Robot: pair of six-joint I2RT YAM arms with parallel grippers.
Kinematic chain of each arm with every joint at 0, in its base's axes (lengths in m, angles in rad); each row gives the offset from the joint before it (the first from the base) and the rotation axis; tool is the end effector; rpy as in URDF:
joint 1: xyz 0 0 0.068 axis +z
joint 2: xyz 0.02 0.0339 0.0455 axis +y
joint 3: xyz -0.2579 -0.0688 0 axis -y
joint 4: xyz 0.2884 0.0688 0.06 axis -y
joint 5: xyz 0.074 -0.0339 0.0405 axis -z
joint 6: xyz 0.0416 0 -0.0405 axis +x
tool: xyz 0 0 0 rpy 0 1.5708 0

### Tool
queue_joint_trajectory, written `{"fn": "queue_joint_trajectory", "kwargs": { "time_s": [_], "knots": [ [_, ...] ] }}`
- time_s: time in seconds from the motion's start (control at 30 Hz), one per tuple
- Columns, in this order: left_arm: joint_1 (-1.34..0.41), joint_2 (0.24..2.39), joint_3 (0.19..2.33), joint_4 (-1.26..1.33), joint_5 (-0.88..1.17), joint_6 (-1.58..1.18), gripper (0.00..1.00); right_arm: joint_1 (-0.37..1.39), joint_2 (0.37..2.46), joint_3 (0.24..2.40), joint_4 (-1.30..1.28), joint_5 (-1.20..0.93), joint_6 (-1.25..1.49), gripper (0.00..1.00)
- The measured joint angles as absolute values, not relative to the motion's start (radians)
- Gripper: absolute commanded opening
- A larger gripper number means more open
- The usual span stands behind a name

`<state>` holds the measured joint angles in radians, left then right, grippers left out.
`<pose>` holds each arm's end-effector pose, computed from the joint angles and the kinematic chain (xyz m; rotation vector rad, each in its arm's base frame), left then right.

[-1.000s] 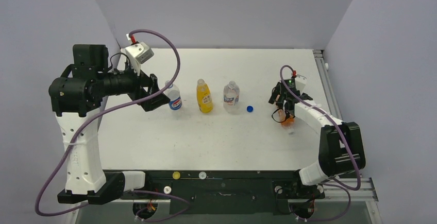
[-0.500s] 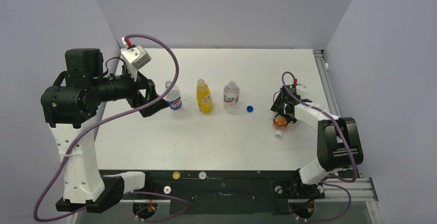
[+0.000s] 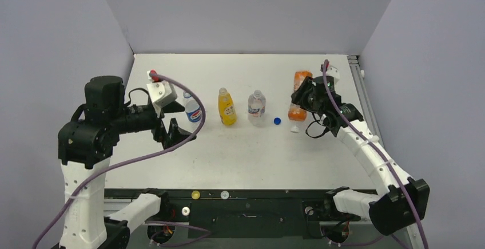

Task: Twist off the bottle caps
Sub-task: Pick up the plastic bottle at the center of the board.

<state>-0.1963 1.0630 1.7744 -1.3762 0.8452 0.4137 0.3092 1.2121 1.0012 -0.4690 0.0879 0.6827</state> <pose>0.1448 -0.0605 0.5099 1.0384 1.8115 -0.8041 0.3000 0.0920 0.2807 0.4711 2.2348 0.4305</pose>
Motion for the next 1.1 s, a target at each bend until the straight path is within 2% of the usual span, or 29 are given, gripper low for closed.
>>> {"fn": "queue_joint_trajectory", "kwargs": {
  "time_s": [0.23, 0.4, 0.6, 0.87, 1.1],
  "knots": [
    [-0.199, 0.790, 1.517, -1.010, 0.819, 0.556, 0.97, 0.564, 1.167, 1.363, -0.556, -0.107, 0.682, 0.51],
    [-0.201, 0.680, 1.401, -0.792, 0.808, 0.842, 0.97, 0.725, 1.312, 1.625, -0.578, -0.271, 0.698, 0.52],
    [-0.201, 0.565, 1.121, -0.546, 0.831, 1.214, 0.97, 0.867, 1.517, 1.855, -0.640, -0.393, 0.696, 0.52],
    [-0.201, 0.553, 1.026, -0.364, 0.878, 1.559, 0.97, 0.952, 1.567, 1.898, -0.708, -0.471, 0.708, 0.52],
    [-0.201, 0.553, 0.997, -0.385, 0.915, 1.772, 0.97, 0.989, 1.576, 1.908, -0.719, -0.506, 0.723, 0.50]
  ]
}}
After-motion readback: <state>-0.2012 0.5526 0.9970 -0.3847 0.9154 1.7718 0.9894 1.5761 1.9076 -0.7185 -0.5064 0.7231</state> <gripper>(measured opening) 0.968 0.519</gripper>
